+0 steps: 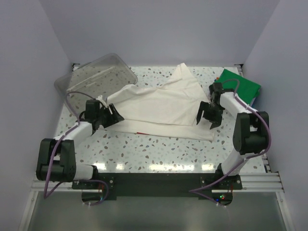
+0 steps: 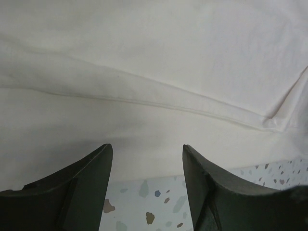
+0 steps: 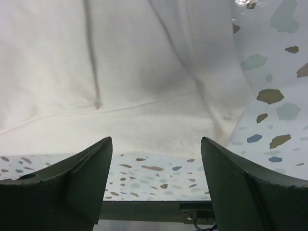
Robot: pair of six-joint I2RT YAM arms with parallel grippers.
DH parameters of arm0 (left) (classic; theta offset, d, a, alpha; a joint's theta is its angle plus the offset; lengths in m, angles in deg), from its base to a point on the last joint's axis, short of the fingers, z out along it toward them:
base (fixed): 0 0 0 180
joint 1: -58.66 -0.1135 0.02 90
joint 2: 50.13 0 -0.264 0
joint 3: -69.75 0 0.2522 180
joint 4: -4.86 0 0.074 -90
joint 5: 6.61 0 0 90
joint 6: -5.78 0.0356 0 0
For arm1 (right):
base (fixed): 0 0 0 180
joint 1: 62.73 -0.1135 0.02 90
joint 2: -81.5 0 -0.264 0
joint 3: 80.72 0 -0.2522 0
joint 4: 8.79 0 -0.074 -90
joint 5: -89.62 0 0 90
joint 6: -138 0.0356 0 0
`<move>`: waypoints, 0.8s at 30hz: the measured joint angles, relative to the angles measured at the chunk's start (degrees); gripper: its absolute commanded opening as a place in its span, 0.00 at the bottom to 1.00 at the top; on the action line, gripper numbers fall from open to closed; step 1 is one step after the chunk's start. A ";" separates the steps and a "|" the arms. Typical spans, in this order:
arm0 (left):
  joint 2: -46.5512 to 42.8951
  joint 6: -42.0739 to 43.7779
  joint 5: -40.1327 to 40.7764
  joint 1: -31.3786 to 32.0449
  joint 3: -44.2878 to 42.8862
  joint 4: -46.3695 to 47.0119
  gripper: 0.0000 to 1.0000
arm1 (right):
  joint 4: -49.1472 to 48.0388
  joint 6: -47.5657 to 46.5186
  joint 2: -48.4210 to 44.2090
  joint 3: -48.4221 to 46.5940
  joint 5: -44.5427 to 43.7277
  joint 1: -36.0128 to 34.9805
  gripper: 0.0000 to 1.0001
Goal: Fold and stack the t-shirts
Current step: Fold the tshirt
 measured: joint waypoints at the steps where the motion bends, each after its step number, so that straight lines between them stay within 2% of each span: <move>1: -0.74 -0.02 0.11 0.02 -0.24 -0.20 0.65 | 0.37 0.13 -1.03 -0.63 0.07 -0.55 0.77; 7: -0.44 -0.98 0.04 0.31 -1.99 1.60 0.65 | -0.76 1.79 -5.07 -3.04 2.14 -6.29 0.77; 14: 3.15 -3.96 -0.79 0.35 2.62 5.42 0.65 | -4.92 3.19 -0.50 2.71 4.96 -8.26 0.77; 24: -5.33 -8.24 2.97 0.55 8.98 4.04 0.69 | -5.79 3.78 -2.01 10.75 6.12 -8.24 0.77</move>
